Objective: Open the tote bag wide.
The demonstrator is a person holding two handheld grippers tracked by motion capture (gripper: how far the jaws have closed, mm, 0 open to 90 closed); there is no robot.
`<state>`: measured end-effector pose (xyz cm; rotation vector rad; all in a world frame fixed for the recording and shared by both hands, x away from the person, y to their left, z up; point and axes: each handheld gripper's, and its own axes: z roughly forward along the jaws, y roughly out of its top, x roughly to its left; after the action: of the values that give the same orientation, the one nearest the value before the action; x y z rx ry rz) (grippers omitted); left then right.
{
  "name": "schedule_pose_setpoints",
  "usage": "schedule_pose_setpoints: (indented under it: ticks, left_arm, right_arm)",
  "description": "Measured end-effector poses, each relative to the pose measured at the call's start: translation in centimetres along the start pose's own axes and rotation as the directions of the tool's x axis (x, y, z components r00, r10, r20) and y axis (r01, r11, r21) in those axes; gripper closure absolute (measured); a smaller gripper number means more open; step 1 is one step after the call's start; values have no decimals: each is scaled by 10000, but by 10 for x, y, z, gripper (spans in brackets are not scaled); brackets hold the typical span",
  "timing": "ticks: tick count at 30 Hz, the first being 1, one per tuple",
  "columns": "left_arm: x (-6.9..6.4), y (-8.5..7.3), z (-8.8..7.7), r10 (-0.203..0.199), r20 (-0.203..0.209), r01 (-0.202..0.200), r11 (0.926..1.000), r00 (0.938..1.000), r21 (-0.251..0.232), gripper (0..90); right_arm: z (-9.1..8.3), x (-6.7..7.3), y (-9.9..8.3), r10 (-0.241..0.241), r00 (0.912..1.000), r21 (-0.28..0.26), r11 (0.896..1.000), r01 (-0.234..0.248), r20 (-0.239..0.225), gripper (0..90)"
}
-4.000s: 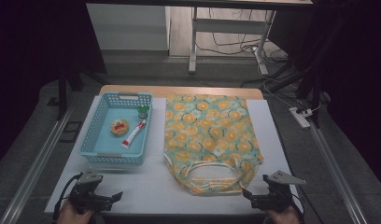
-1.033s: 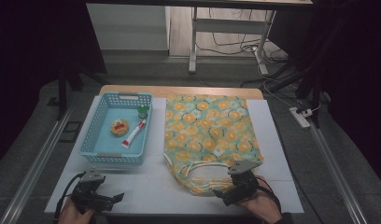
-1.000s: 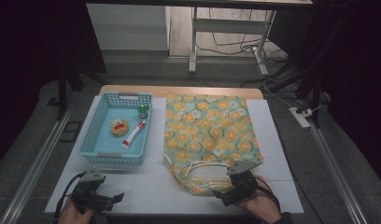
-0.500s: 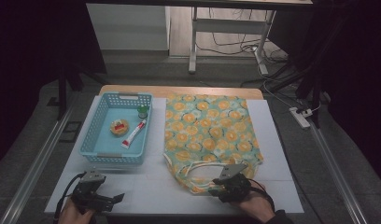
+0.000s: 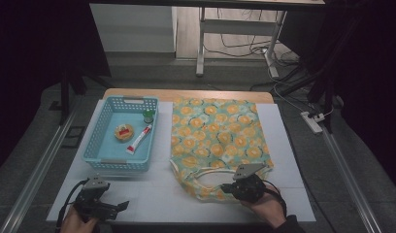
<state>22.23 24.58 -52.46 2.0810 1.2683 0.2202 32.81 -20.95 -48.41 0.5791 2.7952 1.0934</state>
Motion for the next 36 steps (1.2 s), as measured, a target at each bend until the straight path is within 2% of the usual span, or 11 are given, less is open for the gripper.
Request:
schedule_pose_setpoints:
  ticks: [3, 5, 9, 11, 15, 17, 20, 21, 24, 26, 36]
  left_arm:
    - [0, 0, 0, -9, 20, 9, 10000, 10000, -4, 0]
    - [0, 0, 0, -34, 52, 34, 10000, 10000, -9, 0]
    - [0, 0, 0, -22, 93, 22, 10000, 10000, -4, 0]
    - [0, 0, 0, 26, 93, -26, 10000, 10000, -9, 0]
    - [0, 0, 0, 6, 156, -6, 10000, 9999, -47, 0]
    - [1, 0, 0, -11, 197, 13, 10000, 9998, -56, 0]
    - [1, 0, -1, -14, 201, 15, 10000, 9998, -74, 0]
    - [1, 0, -1, -6, 197, 8, 10000, 9998, -74, 0]
    - [1, 0, -1, 0, 200, 1, 10000, 9998, -79, 0]
    - [1, -1, -1, 7, 241, -4, 9999, 9997, -103, 0]
    - [3, -2, -2, 0, 408, 9, 9997, 9992, -224, 0]
  right_arm:
    - [0, -4, 3, 192, 9998, 29, 9998, -192, 23, 893]
    - [0, -10, 7, 357, 9993, -204, 9991, -359, -75, 894]
    - [-1, -15, 15, 376, 9993, -419, 9984, -374, 41, 899]
    - [-2, -18, 20, 219, 9994, -501, 9985, -206, 253, 900]
    - [-3, -25, 25, 316, 9991, -667, 9973, -296, 291, 900]
    - [-2, -33, 30, 438, 9987, -816, 9958, -415, 258, 900]
    - [-2, -38, 33, 414, 9989, -889, 9953, -393, 215, 900]
    - [-1, -42, 36, 61, 9997, -965, 9953, -38, 231, 900]
    - [1, -46, 43, -179, 9985, -908, 9956, 225, 508, 900]
    - [1, -48, 46, -170, 9981, -959, 9951, 227, 597, 900]
    - [8, -72, 67, 264, 9945, -1452, 9893, -114, 1015, 900]
